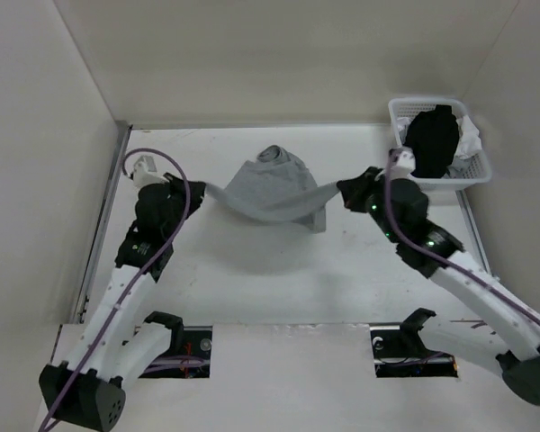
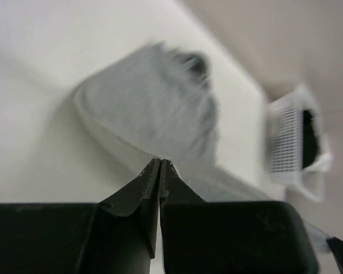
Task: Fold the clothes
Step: Flatten the tank top out
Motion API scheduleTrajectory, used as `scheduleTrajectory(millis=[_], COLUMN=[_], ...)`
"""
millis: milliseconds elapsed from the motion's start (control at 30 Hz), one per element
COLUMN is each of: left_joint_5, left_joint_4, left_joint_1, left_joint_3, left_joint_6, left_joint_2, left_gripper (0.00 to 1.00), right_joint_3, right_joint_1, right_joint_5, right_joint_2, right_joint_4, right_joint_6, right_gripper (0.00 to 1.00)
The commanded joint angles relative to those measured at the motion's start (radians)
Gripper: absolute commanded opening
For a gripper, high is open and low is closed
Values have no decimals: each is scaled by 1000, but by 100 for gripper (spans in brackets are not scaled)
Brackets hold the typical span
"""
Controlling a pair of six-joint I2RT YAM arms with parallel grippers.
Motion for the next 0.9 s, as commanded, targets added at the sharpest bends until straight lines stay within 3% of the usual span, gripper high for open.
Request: scheduleTrajectory(millis=[0, 200, 300, 467, 633, 767, 867], left_joint_5=[-79, -139, -141, -141, -164, -159, -136], left_joint_4=[107, 156, 170, 165, 170, 188, 247], left_joint_1=[-29, -41, -50, -63, -46, -12, 40], left_joint_3=[209, 535, 690, 858, 902, 785, 689], left_joint_6=[-11, 43, 73, 113, 161, 138, 84], left_joint_2=[-111, -146, -104, 8, 131, 243, 349], left_gripper=[0, 0, 0, 0, 0, 0, 0], right_joint_3=[222, 659, 897, 1146, 1223, 1123, 1045], right_joint_1=[54, 183, 261, 311, 64, -180, -269], right_joint_5=[159, 299, 344, 342, 169, -106, -216], right_joint_2=[-134, -110, -53, 59, 218, 329, 416], right_joint_4=[-87, -137, -146, -183, -244, -238, -157], right_joint_6=[-108, -321, -450, -544, -455, -251, -184], right_gripper=[0, 0, 0, 0, 0, 0, 1])
